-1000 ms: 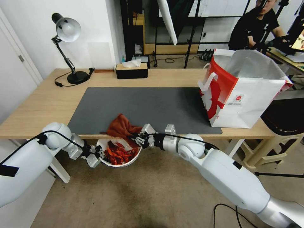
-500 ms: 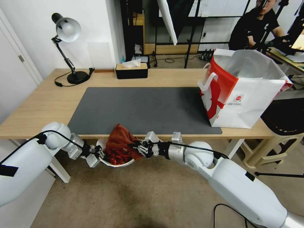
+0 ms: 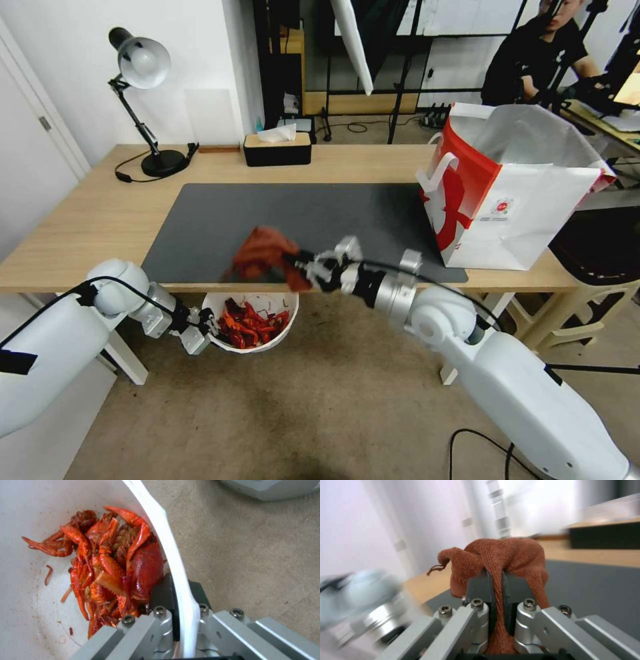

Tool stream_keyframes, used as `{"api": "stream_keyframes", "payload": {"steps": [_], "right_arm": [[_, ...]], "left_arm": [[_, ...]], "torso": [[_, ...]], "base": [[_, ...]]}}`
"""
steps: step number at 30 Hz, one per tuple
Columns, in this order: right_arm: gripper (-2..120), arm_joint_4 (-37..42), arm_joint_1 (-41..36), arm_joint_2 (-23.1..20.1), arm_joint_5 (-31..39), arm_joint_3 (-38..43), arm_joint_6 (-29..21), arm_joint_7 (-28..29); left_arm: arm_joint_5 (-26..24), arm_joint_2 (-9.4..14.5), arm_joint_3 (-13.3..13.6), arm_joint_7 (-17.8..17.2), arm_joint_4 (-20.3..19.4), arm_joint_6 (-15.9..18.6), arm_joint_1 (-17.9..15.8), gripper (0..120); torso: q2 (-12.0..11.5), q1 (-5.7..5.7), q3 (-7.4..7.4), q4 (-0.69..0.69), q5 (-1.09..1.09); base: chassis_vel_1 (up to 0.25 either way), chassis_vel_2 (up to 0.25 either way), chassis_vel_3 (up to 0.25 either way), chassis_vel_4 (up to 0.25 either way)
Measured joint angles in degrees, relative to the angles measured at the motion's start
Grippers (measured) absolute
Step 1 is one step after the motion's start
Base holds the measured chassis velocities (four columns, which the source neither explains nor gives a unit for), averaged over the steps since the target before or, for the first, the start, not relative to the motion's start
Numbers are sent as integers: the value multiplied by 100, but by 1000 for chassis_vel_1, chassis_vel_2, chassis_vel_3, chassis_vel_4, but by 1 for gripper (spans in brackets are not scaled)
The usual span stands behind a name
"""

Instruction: Sweep shrimp from table into container with towel, then put container into takeout bag.

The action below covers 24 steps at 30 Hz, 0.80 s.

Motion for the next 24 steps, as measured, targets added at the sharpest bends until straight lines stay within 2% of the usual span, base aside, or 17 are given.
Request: {"api": "stream_keyframes", "payload": {"steps": [1,2,3,5,8,9,10,12,16,22,24], "right_arm": [[2,122,-29,30,34,140,-112,713],[2,178,-43,45,35,209,-197,1063],[2,272,-99,63,-20,339,-322,1649],[2,307,-132,68,-66,401,-386,1876],[2,426,-283,71,-216,623,-758,2920],[2,426,-283,71,-216,623,-758,2920],[2,434,-361,66,-261,713,-868,3322],[2,432,-440,69,-288,790,-988,3726],[2,335,-569,115,-289,911,-1060,4140],[4,281,-715,138,-312,995,-1086,4144],[11,271,-755,139,-321,1037,-1129,4083]], "left_arm": [[3,4,-15,-1,-22,0,36,0],[5,8,-21,-2,-29,-1,51,0],[6,21,-33,-5,-37,-4,75,0],[7,26,-41,-8,-41,-5,86,0],[11,39,-50,-18,-61,-8,118,0],[11,39,-50,-18,-61,-8,118,0],[14,40,-53,-19,-65,-9,125,0],[16,40,-53,-20,-67,-10,128,0],[21,40,-54,-21,-74,-17,132,0],[26,34,-53,-21,-95,-22,139,0],[26,38,-52,-21,-108,-23,146,0]], "torso": [[0,0,0,0,0],[0,0,0,1,0],[0,0,0,1,0],[0,0,0,1,0],[0,0,0,0,0],[0,0,0,0,0],[0,0,0,0,1],[0,0,0,-1,0],[0,0,0,1,0],[0,0,1,0,1],[0,0,1,1,0]], "base": [[0,0,0,0],[0,0,0,0],[0,0,0,0],[0,0,0,0],[0,0,0,0],[0,0,0,0],[0,0,0,0],[0,0,0,0],[0,0,0,0],[0,0,0,0],[0,0,0,0]]}}
